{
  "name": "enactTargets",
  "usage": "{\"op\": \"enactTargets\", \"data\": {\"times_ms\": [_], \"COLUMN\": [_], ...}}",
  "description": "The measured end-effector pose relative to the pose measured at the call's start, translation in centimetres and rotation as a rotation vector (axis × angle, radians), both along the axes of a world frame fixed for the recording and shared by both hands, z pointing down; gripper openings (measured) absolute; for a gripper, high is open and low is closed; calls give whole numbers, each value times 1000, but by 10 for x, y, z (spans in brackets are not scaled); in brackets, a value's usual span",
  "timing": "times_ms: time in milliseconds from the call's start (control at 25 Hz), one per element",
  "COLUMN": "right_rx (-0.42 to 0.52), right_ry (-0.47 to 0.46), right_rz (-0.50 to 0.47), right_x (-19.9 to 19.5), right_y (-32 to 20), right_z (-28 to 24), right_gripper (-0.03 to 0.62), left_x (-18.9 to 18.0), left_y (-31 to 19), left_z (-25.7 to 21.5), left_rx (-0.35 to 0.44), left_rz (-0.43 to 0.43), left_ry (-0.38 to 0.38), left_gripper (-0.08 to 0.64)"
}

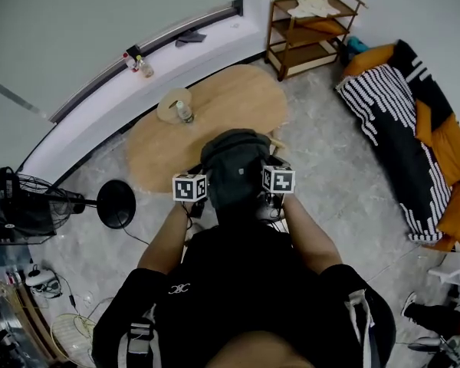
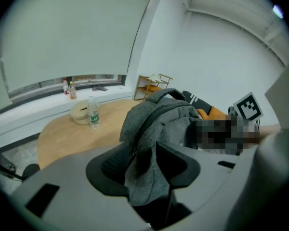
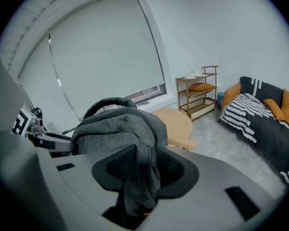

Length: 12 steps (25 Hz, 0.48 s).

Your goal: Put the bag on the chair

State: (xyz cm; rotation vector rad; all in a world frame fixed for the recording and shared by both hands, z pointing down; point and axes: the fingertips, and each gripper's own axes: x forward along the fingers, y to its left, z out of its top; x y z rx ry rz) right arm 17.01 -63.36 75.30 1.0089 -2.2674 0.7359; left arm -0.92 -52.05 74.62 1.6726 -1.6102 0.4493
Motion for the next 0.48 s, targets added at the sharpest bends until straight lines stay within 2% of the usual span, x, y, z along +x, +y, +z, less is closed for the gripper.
{"op": "enactTargets", "data": {"times_ms": [120, 280, 360, 480], "right_rx": [120, 299, 402, 531], "right_ry": [-46, -172, -239, -337], "right_rz": [-12, -55, -64, -47], "right_x": [-8, -30, -35, -33], "right_y": [-5, -12, -14, -13], "right_z": [-36, -120, -166, -230], "right_gripper": [149, 133, 110, 49], "left_x": [-1, -6, -8, -16], "left_y": [1, -10, -17, -19], "left_z": [-31, -106, -145, -202], "left_rx": [78, 263, 357, 486], "left_rz": [-3, -47, -73, -136], "left_ry": [-28, -125, -187, -246], "left_gripper": [169, 166, 161, 98]}}
